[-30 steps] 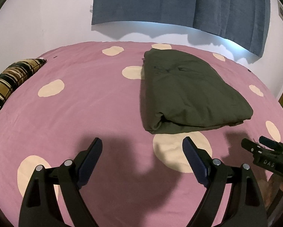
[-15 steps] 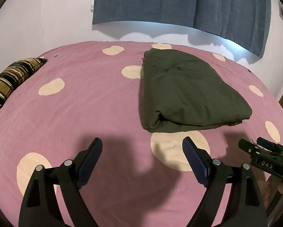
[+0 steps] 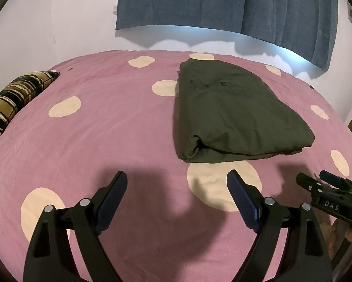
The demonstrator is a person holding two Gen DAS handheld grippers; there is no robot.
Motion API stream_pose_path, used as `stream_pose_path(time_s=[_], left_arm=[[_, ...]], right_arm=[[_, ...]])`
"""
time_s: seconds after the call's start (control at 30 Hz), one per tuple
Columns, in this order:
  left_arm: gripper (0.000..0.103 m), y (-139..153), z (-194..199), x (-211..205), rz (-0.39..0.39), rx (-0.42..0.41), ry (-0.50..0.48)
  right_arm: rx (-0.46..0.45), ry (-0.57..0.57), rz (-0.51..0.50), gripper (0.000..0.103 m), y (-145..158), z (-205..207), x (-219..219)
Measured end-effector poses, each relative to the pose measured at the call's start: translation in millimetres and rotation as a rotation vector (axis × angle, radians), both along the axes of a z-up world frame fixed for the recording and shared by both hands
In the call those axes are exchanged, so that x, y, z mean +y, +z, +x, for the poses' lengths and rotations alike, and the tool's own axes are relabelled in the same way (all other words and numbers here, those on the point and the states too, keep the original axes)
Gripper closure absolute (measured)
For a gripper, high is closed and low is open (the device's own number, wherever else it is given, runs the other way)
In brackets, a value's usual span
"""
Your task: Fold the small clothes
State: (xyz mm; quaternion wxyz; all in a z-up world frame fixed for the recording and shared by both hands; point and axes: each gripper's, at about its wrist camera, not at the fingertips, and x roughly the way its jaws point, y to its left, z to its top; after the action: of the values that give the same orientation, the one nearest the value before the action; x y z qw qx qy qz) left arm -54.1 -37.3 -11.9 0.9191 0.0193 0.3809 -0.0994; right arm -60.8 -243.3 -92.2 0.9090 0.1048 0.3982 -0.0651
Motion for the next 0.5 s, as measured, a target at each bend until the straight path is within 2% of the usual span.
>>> stream_pose_path(time_s=[0.5], left_arm=[[0.017,3.4,-4.4,0.2,0.000,-0.024,0.008]], right_arm=[[0.019,0.004,0.016,0.012,-4.1,2.7,-2.0]])
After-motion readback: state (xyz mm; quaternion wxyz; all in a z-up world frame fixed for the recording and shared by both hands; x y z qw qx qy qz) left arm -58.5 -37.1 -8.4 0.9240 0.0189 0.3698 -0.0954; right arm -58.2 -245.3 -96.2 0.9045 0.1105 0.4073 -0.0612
